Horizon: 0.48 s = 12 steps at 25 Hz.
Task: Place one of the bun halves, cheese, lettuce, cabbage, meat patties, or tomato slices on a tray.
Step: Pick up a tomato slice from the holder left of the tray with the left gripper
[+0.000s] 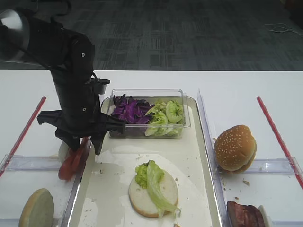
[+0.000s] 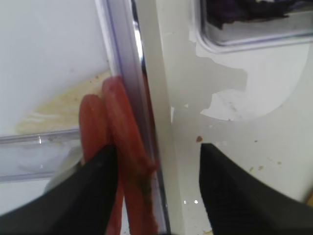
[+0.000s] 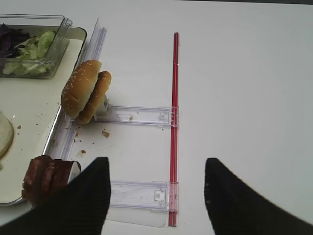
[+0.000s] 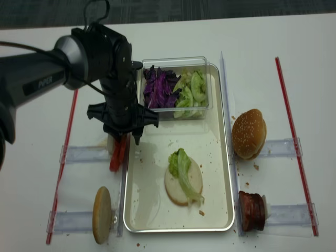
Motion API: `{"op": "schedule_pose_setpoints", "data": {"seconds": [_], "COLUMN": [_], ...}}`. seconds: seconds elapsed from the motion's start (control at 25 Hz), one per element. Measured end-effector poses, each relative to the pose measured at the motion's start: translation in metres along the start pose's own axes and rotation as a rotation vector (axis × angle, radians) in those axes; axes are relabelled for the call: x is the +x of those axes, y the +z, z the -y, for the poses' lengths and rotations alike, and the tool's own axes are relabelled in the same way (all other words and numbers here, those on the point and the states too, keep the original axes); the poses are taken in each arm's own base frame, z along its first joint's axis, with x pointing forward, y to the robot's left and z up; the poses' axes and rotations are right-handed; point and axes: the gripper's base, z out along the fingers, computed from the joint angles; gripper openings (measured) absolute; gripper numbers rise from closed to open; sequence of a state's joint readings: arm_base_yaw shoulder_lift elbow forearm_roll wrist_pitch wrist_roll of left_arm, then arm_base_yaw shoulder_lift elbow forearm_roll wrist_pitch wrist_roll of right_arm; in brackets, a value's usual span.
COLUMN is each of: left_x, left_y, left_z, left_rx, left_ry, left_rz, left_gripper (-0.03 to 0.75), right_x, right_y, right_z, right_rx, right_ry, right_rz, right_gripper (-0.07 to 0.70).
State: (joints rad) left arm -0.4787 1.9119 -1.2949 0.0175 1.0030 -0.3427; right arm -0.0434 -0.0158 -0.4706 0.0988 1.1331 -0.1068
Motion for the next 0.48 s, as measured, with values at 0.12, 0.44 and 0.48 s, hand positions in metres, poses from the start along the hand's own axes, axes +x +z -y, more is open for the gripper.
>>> {"op": "schedule_pose_setpoints", "data": {"seconds": [0.12,0.44,0.48], "left_x": [-0.0007,-0.0016,-0.0018], "left_y": [0.0002,0.0001,0.0001], "left_z": [-0.0018,-0.0042,-0.0047], "left_rx": [-0.020,-0.046,-0.051], "left_ry": [-0.012,-0.026,-0.030], "left_rz": [0.007,0.017,0.019], "left_gripper": [0.316,0.197,0.177], "right_x": [0.0000,0.0000,0.0000], "right_y": [0.0000,0.0000,0.0000], "right_z": [0.0000,0.0000,0.0000], "right_rx": [0.000,0.000,0.000], "right_ry": [0.000,0.000,0.000], "right_rz": [0.000,0.000,0.000], "right_gripper": [0.433,0.433,0.433]}}
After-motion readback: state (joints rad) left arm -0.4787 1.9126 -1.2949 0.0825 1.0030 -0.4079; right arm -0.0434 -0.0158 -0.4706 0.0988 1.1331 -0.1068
